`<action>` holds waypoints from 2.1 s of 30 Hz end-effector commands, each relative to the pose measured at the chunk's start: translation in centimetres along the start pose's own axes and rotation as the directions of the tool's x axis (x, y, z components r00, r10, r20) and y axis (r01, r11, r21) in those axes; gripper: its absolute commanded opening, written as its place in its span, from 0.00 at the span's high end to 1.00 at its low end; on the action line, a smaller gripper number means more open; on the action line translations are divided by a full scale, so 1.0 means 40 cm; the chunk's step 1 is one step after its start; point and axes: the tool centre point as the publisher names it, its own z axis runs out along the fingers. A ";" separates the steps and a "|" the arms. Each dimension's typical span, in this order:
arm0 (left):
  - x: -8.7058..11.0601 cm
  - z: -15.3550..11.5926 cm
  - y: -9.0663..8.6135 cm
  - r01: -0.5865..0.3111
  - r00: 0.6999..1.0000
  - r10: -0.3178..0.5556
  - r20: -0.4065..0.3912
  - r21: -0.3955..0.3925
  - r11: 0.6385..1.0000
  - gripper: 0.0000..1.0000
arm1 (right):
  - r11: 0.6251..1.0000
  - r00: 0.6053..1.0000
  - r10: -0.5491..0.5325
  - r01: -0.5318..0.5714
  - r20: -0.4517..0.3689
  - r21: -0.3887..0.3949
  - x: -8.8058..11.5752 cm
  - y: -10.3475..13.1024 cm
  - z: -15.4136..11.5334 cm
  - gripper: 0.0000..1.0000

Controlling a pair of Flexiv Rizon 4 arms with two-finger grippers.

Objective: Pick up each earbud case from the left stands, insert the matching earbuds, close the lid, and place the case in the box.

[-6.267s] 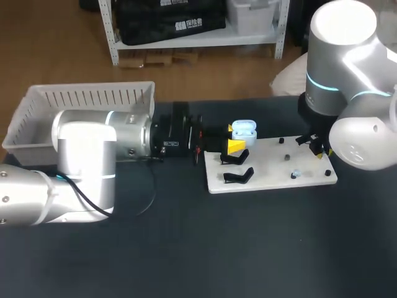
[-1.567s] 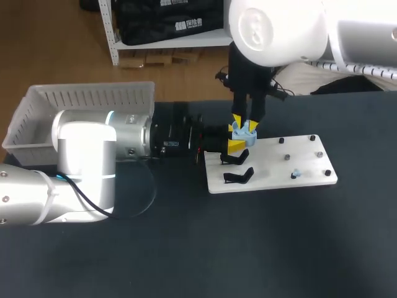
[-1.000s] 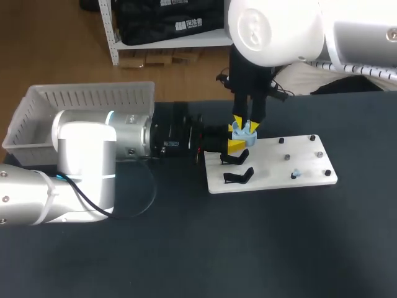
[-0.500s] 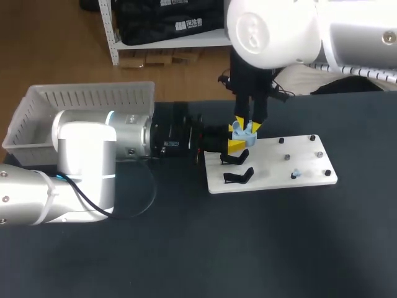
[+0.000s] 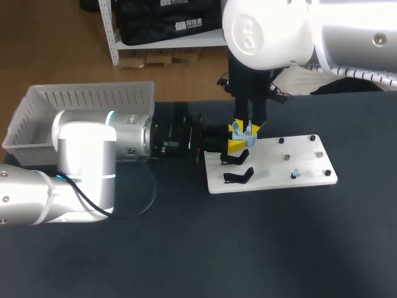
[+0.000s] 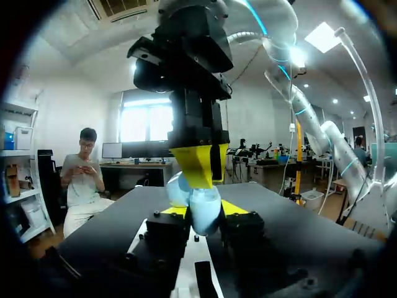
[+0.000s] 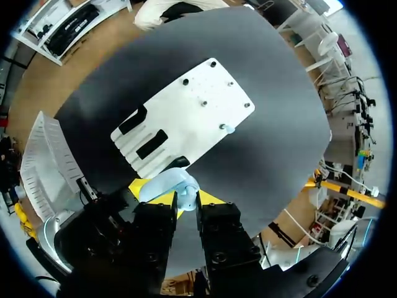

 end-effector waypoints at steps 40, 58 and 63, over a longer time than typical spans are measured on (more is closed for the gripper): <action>0.003 0.000 0.000 -0.004 1.000 0.004 0.005 -0.003 1.000 1.00 | 0.879 0.926 -0.351 0.378 0.143 -0.289 -0.028 -0.301 0.085 0.41; 0.003 0.000 0.000 -0.004 1.000 0.004 0.005 -0.003 1.000 1.00 | 0.861 0.889 -0.441 0.457 0.123 -0.221 -0.122 -0.275 0.252 0.53; 0.003 0.000 0.000 -0.004 1.000 0.004 0.005 -0.003 1.000 1.00 | 0.862 0.890 -0.439 0.456 0.120 -0.220 -0.136 -0.267 0.272 0.54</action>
